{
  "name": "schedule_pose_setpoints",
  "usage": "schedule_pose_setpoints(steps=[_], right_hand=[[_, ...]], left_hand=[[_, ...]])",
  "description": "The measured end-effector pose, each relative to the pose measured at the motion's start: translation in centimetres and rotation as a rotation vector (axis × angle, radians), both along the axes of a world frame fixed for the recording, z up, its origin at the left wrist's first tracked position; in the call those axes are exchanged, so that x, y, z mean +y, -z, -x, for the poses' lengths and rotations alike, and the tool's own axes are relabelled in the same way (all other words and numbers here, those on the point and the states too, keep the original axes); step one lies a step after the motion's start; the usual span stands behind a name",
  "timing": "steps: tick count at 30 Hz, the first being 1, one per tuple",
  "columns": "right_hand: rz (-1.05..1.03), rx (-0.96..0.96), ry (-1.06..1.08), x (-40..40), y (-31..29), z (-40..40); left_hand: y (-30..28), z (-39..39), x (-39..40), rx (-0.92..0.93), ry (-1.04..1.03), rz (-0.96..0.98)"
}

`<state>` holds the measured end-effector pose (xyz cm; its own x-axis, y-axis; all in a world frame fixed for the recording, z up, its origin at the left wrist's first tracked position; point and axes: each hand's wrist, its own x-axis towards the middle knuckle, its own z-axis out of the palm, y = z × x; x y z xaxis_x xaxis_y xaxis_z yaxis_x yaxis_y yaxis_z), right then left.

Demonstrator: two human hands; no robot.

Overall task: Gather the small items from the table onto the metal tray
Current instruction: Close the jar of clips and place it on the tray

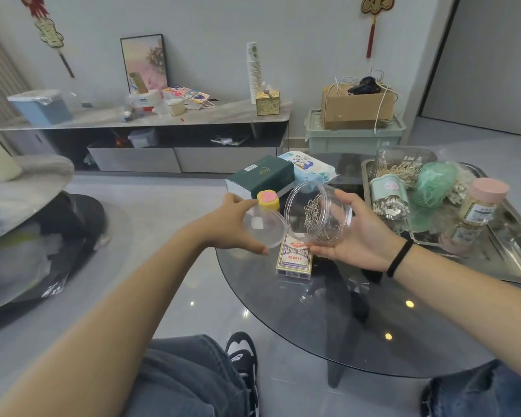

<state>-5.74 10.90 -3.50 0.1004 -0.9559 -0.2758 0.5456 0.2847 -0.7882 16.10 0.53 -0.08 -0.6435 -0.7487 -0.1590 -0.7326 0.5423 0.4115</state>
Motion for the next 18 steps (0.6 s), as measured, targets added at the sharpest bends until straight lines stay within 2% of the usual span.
schedule_pose_setpoints(steps=[4, 10, 14, 18], right_hand=[[0.073, 0.052, 0.044, 0.2, 0.1, -0.3], [0.107, -0.005, 0.021, 0.4, -0.3, -0.7], [0.113, -0.086, -0.015, 0.5, -0.2, -0.6], [0.142, -0.085, -0.046, 0.7, -0.5, -0.1]], left_hand=[[-0.2, 1.3, 0.1, 0.155, 0.036, -0.026], [-0.3, 4.3, 1.6, 0.556, -0.017, -0.316], [0.1, 6.1, 2.1, 0.578, -0.034, -0.249], [0.2, 6.9, 2.3, 0.609, -0.020, -0.294]])
